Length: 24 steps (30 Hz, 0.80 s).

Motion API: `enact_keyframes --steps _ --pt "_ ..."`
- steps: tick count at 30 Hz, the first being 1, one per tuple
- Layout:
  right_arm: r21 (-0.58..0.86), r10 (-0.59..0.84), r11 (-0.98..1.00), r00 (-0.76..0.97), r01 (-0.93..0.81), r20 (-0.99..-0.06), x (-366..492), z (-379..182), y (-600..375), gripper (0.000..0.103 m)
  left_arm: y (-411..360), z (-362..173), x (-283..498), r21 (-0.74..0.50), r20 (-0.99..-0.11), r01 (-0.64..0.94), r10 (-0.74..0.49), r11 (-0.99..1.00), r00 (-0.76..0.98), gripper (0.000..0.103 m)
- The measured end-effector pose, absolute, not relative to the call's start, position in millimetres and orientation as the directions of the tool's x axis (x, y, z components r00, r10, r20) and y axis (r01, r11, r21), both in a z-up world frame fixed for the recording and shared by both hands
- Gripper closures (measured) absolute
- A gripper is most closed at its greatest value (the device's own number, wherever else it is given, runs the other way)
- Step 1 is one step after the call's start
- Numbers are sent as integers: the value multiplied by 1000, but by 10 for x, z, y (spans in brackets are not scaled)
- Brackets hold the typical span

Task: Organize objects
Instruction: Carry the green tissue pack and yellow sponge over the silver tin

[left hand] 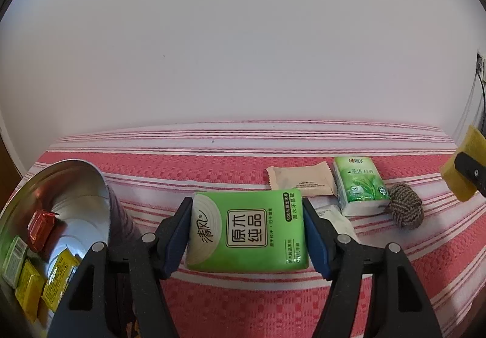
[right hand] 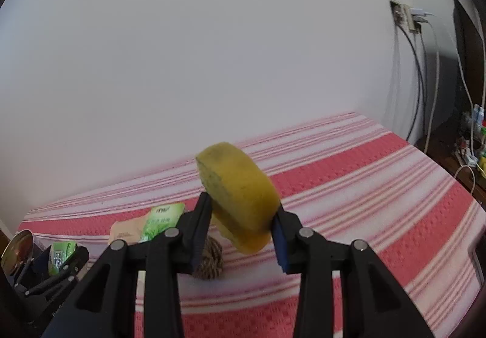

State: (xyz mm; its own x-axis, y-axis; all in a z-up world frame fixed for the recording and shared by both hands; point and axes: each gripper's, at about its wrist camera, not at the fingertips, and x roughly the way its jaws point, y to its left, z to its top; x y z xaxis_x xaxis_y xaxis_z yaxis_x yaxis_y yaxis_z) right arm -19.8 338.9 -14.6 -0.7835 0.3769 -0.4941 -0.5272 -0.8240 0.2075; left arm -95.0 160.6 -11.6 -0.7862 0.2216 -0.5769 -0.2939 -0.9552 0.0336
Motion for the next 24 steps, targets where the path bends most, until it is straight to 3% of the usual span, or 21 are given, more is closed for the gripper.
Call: enact_keyframes --steps 24 --pt "143 450 -820 -779 -554 -437 287 -17 2586 65 1246 -164 -634 2 -518 -369 315 -929 -795 34"
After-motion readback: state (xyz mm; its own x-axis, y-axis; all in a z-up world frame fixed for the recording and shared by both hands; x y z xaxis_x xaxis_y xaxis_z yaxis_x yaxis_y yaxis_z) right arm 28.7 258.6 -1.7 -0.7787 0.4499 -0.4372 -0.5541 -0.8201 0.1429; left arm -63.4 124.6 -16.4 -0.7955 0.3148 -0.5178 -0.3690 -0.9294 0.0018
